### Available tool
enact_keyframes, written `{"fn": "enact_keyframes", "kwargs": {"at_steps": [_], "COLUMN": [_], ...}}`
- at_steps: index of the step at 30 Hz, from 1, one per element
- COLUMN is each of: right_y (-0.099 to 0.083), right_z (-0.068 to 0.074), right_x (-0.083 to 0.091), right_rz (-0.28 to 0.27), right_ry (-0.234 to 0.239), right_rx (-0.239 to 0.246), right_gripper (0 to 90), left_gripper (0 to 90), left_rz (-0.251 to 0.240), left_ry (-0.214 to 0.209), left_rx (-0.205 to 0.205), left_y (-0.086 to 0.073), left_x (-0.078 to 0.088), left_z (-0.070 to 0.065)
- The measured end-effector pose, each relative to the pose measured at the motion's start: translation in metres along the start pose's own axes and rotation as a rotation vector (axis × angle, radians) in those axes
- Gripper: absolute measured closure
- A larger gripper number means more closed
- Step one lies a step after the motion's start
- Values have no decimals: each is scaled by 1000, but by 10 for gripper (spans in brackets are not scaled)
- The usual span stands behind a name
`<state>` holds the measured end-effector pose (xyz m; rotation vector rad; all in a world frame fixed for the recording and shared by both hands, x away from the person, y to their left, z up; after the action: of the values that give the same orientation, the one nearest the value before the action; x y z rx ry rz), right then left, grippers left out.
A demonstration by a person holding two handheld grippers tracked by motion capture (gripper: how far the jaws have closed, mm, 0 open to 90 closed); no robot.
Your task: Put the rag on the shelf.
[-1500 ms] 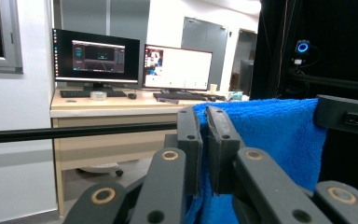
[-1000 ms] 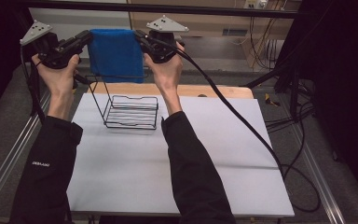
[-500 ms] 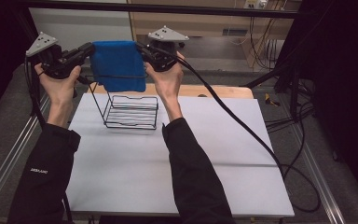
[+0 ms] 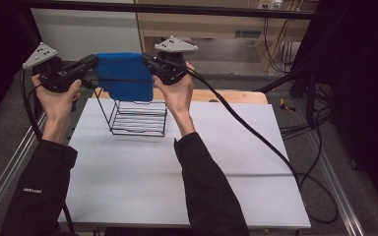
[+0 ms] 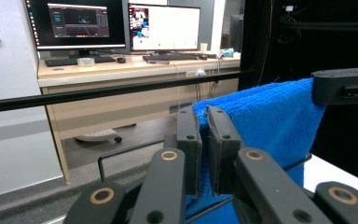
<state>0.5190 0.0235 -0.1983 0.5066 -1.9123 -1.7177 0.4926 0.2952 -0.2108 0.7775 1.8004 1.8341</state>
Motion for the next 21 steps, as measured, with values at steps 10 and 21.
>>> {"fn": "enact_keyframes", "kwargs": {"at_steps": [10, 21], "right_y": [-10, -15], "right_z": [5, 14], "right_x": [6, 15], "right_rz": [34, 130], "right_ry": [26, 81], "right_rx": [24, 49], "right_gripper": [860, 855], "left_gripper": [841, 820], "left_rz": [20, 88], "left_ry": [1, -15], "left_rx": [-16, -13], "left_y": [-10, -19], "left_x": [3, 12], "left_z": [-2, -7]}}
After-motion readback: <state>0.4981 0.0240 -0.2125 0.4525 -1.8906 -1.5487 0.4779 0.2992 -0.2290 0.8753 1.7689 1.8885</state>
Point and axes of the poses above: each handheld gripper's, and its own axes: x roughly backward along the jaws, y roughly out of its top, z roughly to its left, the point moved 2 cm from there along -x, roughly forward along the jaws, and after that the axes turned 9 degrees about -y, right-handed, at the moved point
